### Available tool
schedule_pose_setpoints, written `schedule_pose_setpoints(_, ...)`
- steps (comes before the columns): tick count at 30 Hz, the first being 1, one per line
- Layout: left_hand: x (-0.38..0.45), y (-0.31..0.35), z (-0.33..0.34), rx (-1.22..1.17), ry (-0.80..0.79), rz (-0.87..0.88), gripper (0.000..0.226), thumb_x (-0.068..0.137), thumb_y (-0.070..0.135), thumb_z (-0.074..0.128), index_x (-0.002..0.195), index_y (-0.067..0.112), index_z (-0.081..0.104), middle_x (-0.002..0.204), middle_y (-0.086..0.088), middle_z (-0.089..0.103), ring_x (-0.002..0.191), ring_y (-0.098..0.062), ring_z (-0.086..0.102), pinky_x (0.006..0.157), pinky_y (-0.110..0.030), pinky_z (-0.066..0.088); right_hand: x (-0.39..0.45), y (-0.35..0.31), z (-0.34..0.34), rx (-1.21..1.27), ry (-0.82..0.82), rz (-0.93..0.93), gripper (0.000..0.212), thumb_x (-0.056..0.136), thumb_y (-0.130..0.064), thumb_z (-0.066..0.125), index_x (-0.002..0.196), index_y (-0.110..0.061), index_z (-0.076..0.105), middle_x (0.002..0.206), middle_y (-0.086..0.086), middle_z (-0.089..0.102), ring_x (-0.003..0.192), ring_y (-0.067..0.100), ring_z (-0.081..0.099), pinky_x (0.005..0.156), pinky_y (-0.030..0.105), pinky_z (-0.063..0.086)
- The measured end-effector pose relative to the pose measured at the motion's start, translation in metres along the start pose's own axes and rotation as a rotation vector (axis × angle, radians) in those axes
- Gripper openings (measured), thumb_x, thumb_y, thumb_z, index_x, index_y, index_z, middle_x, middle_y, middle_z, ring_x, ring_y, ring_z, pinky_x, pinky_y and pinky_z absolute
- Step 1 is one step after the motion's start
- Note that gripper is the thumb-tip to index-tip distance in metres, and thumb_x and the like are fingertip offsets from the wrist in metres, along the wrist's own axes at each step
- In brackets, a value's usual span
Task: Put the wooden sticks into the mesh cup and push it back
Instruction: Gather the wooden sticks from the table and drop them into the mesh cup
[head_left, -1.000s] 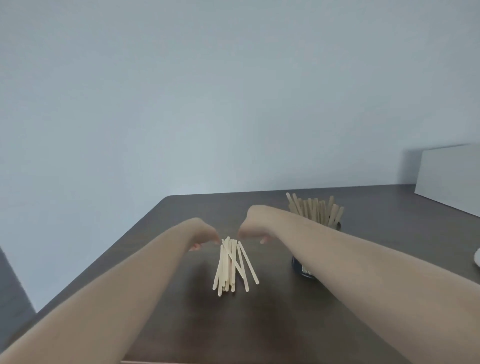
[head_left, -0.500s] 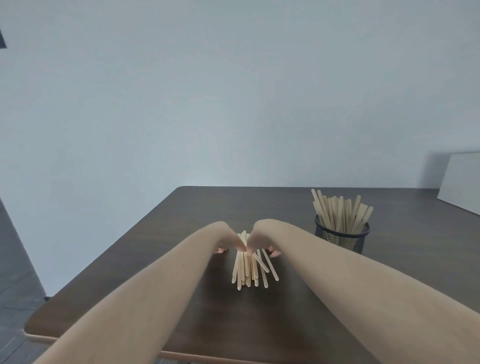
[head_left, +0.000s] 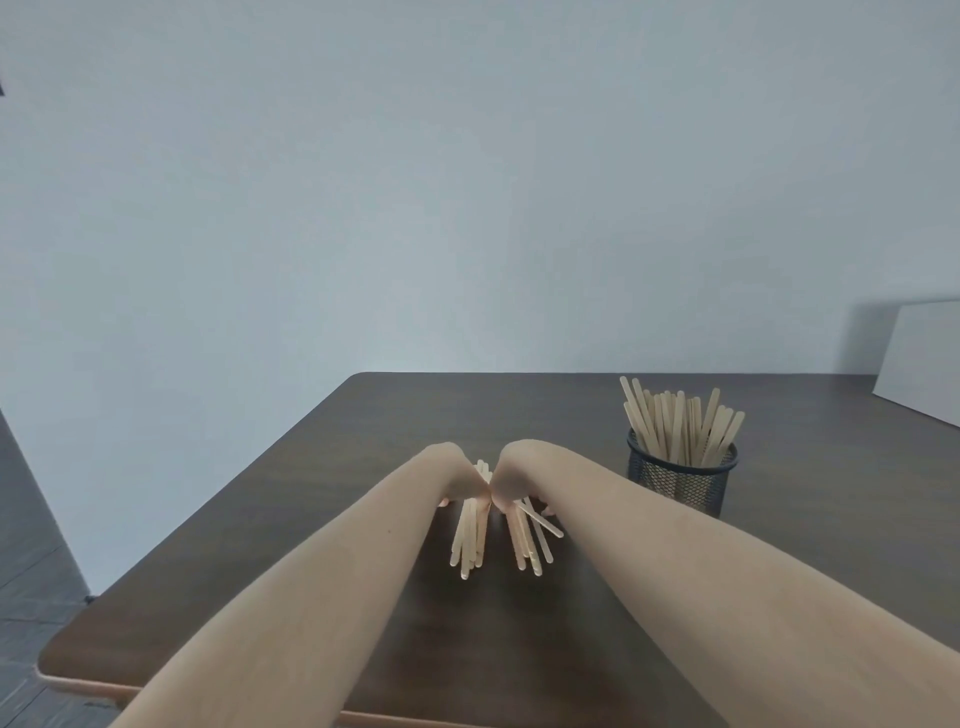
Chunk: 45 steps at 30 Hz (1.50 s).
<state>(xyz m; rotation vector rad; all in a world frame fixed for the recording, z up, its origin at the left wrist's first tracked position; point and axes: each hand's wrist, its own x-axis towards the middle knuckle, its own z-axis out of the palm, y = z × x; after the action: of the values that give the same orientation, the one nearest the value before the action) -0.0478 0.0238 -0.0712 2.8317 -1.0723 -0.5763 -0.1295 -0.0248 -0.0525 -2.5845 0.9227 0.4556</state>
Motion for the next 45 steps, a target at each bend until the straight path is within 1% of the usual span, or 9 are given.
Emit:
schedule_pose_setpoints(5, 0.012, -0.004, 0.006, -0.016, 0.055, -0.034, 0.038, 0.079, 0.038, 0.062, 0.062, 0.010, 0.042, 0.060, -0.003, 0.043, 0.050, -0.017, 0.039, 0.054, -0.024, 0.038, 0.027, 0.003, 0.003, -0.215, 0.030, 0.091, 0.041, 0.096, -0.010, 0.043, 0.136, -0.018, 0.047, 0.090, 0.008, 0.045, 0.093, 0.026, 0.044, 0.086, 0.033, 0.045)
schedule_pose_setpoints(7, 0.015, -0.001, 0.006, -0.026, 0.055, -0.017, 0.032, 0.079, 0.036, 0.062, 0.068, 0.010, 0.048, 0.064, -0.004, 0.045, 0.061, -0.019, 0.052, 0.066, -0.027, 0.045, 0.038, 0.003, 0.005, -0.249, -0.006, 0.132, 0.024, 0.094, -0.014, 0.045, 0.116, -0.024, 0.047, 0.077, 0.007, 0.045, 0.091, 0.029, 0.047, 0.079, 0.030, 0.042)
schedule_pose_setpoints(11, 0.020, 0.001, 0.006, 0.005, 0.072, 0.006, 0.043, 0.079, 0.036, 0.066, 0.111, 0.006, 0.061, 0.092, -0.009, 0.063, 0.114, -0.024, 0.062, 0.095, -0.034, 0.050, 0.050, 0.005, 0.005, -0.262, -0.021, 0.137, 0.039, 0.093, -0.015, 0.046, 0.132, -0.018, 0.049, 0.074, 0.005, 0.042, 0.088, 0.029, 0.048, 0.078, 0.030, 0.040)
schedule_pose_setpoints(17, 0.025, 0.002, 0.006, 0.120, 0.099, -0.016, 0.024, 0.083, 0.027, 0.060, 0.074, 0.009, 0.047, 0.069, -0.003, 0.046, 0.083, -0.026, 0.053, 0.080, -0.031, 0.048, 0.058, 0.007, 0.009, -0.253, 0.016, 0.216, 0.025, 0.091, -0.014, 0.047, 0.066, -0.012, 0.043, 0.071, 0.005, 0.043, 0.057, 0.020, 0.042, 0.075, 0.029, 0.040)
schedule_pose_setpoints(22, 0.028, -0.004, 0.007, 0.211, 0.123, -0.009, 0.030, 0.085, 0.028, 0.060, 0.110, 0.013, 0.056, 0.103, -0.004, 0.058, 0.101, -0.028, 0.060, 0.088, -0.033, 0.048, 0.062, 0.010, 0.009, -0.305, 0.001, 0.191, 0.024, 0.092, -0.013, 0.045, 0.112, -0.008, 0.058, 0.076, 0.007, 0.046, 0.070, 0.027, 0.051, 0.077, 0.031, 0.043)
schedule_pose_setpoints(27, 0.038, -0.007, 0.023, 0.246, 0.140, 0.028, 0.074, 0.087, 0.005, 0.044, 0.152, 0.027, 0.016, 0.136, -0.004, 0.052, 0.120, -0.028, 0.054, 0.093, -0.037, 0.048, 0.075, 0.013, 0.026, -0.053, 0.073, 0.226, 0.062, 0.090, -0.020, 0.042, 0.149, -0.035, 0.028, 0.151, -0.003, 0.036, 0.137, 0.030, 0.038, 0.097, 0.041, 0.043)
schedule_pose_setpoints(31, 0.039, -0.008, 0.030, 0.064, 0.226, -0.075, 0.058, 0.087, 0.000, 0.043, 0.144, 0.008, 0.032, 0.136, -0.007, 0.050, 0.123, -0.027, 0.052, 0.095, -0.034, 0.045, 0.079, 0.018, 0.034, 0.203, 0.213, 0.341, 0.058, 0.082, -0.020, 0.046, 0.141, -0.017, 0.044, 0.137, 0.005, 0.051, 0.126, 0.029, 0.050, 0.077, 0.033, 0.041)
schedule_pose_setpoints(39, 0.036, -0.018, 0.033, -0.266, 0.416, -0.081, 0.024, 0.096, 0.012, 0.037, 0.118, 0.003, 0.043, 0.121, -0.014, 0.061, 0.115, -0.033, 0.057, 0.081, -0.036, 0.041, 0.065, 0.031, 0.036, 0.322, 0.489, 0.253, 0.036, 0.093, -0.008, 0.041, 0.129, -0.009, 0.039, 0.131, 0.011, 0.056, 0.123, 0.031, 0.054, 0.091, 0.036, 0.043)
schedule_pose_setpoints(45, 0.030, -0.021, 0.027, -0.348, 0.585, -0.029, 0.032, 0.095, 0.031, 0.039, 0.099, 0.010, 0.062, 0.084, -0.004, 0.056, 0.078, -0.027, 0.052, 0.070, -0.032, 0.041, 0.057, 0.032, 0.037, 0.391, 0.683, 0.141, 0.032, 0.099, -0.030, 0.043, 0.113, -0.006, 0.059, 0.117, 0.013, 0.065, 0.110, 0.032, 0.061, 0.075, 0.031, 0.039)
